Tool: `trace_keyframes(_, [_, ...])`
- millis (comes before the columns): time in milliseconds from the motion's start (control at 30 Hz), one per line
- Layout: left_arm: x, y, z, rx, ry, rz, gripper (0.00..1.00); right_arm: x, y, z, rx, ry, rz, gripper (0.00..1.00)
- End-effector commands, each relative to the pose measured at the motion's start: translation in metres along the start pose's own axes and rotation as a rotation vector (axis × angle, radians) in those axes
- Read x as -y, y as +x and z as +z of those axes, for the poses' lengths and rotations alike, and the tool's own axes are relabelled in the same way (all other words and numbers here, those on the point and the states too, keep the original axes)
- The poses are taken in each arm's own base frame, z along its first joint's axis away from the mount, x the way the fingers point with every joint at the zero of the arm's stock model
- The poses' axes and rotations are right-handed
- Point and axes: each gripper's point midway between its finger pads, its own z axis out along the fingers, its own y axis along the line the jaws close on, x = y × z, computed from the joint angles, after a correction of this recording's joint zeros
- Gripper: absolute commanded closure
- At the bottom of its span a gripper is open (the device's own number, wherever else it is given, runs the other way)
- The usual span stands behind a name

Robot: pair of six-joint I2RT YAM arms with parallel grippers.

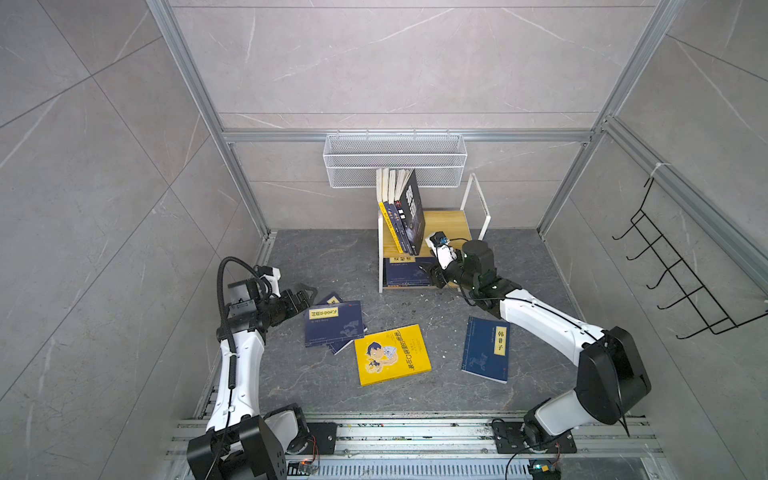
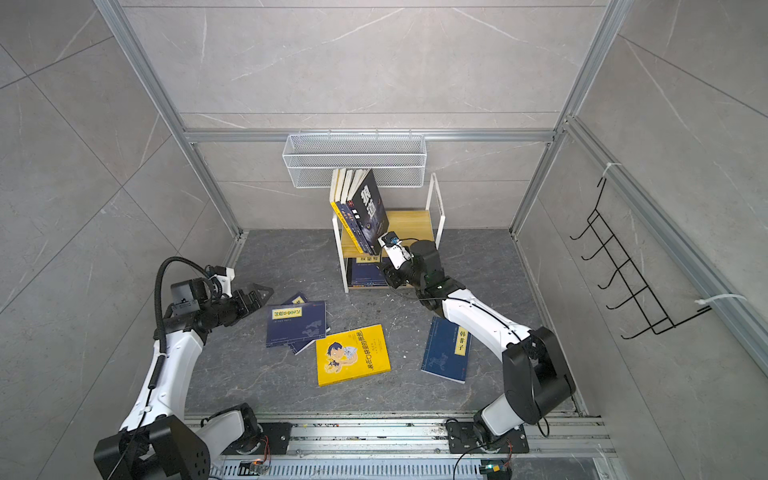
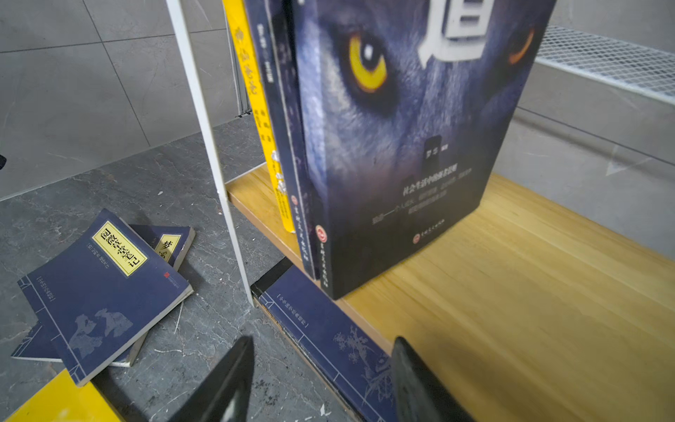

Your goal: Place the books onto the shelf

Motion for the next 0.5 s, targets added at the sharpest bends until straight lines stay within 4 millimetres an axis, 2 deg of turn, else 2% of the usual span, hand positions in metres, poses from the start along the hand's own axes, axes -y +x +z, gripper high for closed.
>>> trace_keyframes(0, [0.005, -0.007, -0.005, 0.029, 0.016, 0.018, 0.00, -0.014, -0.003, 0.009, -0.001, -0.139, -0.050, 0.38])
trace_keyframes(100, [0.005, -0.008, -0.006, 0.028, 0.013, 0.017, 0.00, -0.014, 0.000, 0.018, 0.000, -0.167, -0.080, 0.37])
trace_keyframes(333, [0.003, -0.008, -0.008, 0.032, 0.005, 0.015, 0.00, 0.000, -0.002, 0.037, 0.005, -0.175, -0.055, 0.37])
trace_keyframes(467, [0.003, -0.009, -0.008, 0.038, 0.005, 0.015, 0.00, 0.007, -0.016, 0.025, 0.056, -0.152, -0.036, 0.37])
